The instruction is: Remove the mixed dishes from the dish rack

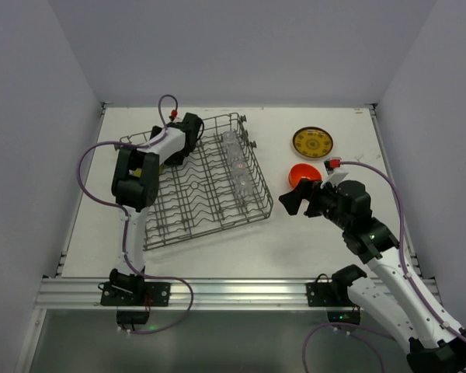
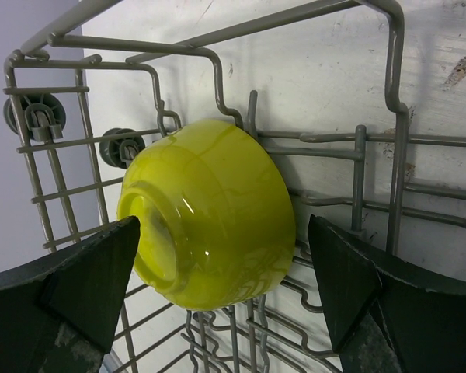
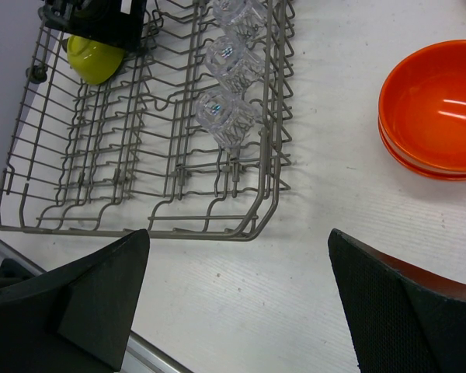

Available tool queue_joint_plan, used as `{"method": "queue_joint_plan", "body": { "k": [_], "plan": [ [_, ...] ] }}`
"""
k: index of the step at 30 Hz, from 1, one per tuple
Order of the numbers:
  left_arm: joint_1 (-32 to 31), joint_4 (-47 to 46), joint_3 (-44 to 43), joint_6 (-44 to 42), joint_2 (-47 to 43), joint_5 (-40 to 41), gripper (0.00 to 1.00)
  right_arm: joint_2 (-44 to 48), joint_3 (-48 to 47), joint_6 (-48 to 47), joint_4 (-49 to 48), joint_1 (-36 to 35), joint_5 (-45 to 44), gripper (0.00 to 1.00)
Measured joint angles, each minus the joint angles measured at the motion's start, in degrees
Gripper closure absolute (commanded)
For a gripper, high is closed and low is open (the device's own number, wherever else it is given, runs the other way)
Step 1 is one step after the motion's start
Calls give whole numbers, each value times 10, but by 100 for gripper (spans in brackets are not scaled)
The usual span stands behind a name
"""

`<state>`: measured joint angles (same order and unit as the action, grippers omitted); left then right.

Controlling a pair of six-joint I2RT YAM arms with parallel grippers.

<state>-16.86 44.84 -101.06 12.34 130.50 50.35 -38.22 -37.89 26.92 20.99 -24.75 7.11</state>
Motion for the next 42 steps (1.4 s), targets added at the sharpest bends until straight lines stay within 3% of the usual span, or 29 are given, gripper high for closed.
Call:
{"method": "queue_joint_plan", "body": {
  "k": [42],
  "plan": [
    [6, 20, -20, -31, 19, 34, 4, 0, 1, 0, -1, 0, 13, 1]
  ]
}}
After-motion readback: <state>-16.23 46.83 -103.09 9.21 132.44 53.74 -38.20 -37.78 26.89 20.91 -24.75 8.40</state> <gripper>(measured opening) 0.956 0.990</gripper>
